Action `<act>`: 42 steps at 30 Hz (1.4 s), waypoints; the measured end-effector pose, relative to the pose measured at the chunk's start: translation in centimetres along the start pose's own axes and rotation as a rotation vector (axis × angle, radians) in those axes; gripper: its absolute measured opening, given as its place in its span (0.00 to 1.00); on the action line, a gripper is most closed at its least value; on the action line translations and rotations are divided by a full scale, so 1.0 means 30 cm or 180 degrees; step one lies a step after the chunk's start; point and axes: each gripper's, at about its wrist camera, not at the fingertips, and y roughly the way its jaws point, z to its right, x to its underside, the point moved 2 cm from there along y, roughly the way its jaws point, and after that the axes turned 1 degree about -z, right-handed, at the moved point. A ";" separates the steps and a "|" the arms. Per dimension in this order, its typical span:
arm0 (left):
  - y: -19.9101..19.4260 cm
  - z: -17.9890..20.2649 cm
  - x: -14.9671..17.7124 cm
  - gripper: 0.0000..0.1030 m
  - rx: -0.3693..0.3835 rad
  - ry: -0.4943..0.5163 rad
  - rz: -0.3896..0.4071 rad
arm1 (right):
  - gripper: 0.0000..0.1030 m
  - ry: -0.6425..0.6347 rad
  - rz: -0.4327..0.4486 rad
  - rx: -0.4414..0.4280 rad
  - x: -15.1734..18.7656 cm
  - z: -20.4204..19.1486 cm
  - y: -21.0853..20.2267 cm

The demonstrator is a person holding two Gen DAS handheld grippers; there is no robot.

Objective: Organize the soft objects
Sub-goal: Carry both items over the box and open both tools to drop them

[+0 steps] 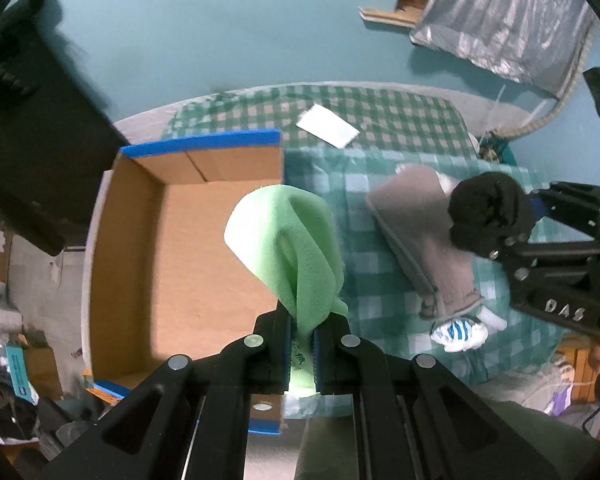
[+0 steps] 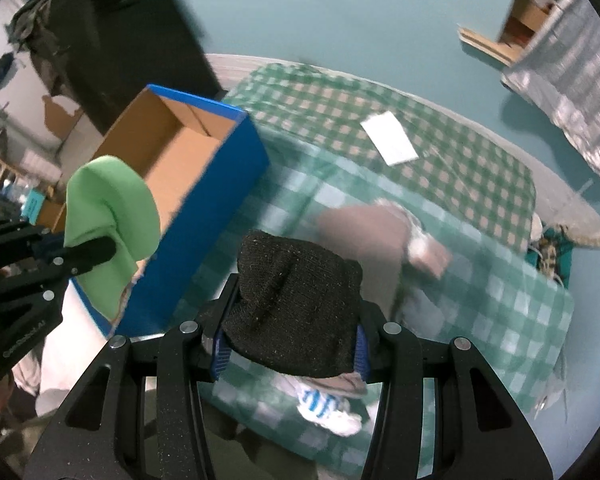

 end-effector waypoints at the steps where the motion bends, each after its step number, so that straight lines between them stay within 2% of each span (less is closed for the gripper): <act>1: -0.010 -0.014 -0.004 0.08 -0.0004 -0.0027 0.0024 | 0.46 -0.0052 0.0004 -0.0019 -0.019 -0.025 0.003; 6: -0.049 -0.102 -0.012 0.08 -0.0005 -0.0209 0.0137 | 0.46 -0.0247 0.0033 -0.0124 -0.095 -0.130 0.020; 16: -0.037 -0.283 0.028 0.08 -0.0202 -0.0524 0.0123 | 0.46 -0.0596 -0.0026 -0.0282 -0.202 -0.311 0.100; 24: 0.024 -0.420 0.074 0.08 -0.0245 -0.0823 -0.0003 | 0.46 -0.0752 -0.0184 -0.0360 -0.247 -0.421 0.210; 34: 0.124 -0.514 0.127 0.08 -0.0169 -0.1081 -0.0191 | 0.47 -0.0758 -0.0377 -0.0360 -0.272 -0.495 0.321; 36: 0.137 -0.523 0.134 0.16 -0.0174 -0.1085 -0.0238 | 0.49 -0.0746 -0.0414 -0.0363 -0.270 -0.505 0.336; 39: 0.156 -0.537 0.131 0.36 -0.0213 -0.1117 -0.0286 | 0.49 -0.0715 -0.0411 -0.0320 -0.270 -0.514 0.343; 42: 0.155 -0.541 0.131 0.40 -0.0172 -0.1134 -0.0301 | 0.55 -0.0702 -0.0377 -0.0308 -0.271 -0.521 0.336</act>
